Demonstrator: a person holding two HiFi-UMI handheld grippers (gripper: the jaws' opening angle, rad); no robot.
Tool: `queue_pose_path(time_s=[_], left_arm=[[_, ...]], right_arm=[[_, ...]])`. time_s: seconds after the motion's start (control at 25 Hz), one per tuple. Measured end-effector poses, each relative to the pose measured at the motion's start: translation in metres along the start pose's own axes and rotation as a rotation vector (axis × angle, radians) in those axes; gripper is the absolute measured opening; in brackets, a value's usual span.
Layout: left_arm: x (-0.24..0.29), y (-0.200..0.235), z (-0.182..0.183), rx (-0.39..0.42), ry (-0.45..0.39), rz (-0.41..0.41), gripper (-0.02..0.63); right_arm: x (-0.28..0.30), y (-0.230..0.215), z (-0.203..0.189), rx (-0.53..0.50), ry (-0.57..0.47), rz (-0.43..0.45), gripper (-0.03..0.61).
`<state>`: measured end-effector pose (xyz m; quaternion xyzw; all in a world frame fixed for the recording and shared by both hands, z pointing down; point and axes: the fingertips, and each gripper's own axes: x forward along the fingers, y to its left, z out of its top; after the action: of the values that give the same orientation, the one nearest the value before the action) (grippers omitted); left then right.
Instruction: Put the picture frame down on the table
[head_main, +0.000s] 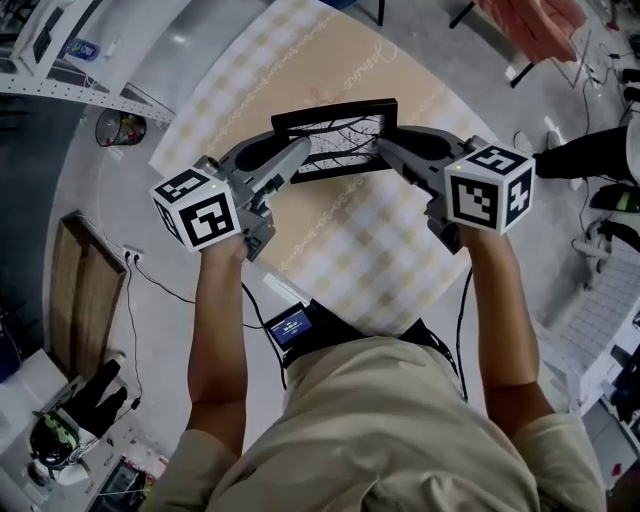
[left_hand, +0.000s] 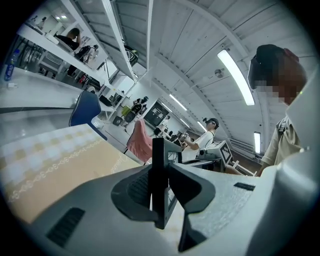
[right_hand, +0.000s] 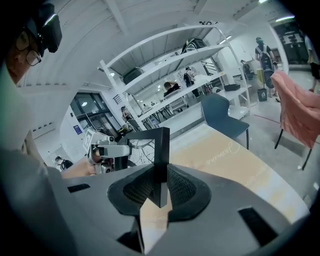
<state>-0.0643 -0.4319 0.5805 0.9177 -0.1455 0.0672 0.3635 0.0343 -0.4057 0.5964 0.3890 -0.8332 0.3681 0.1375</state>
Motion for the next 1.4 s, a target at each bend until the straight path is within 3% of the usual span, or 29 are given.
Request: queue_pose_path(time_s=[1.4], left_arm=[[0.038,0.120,-0.110,-0.125,0.184,0.129,0.110]], right_arm=[[0.096,-0.082,-0.099,0.144,0.235,-0.060,0.072]])
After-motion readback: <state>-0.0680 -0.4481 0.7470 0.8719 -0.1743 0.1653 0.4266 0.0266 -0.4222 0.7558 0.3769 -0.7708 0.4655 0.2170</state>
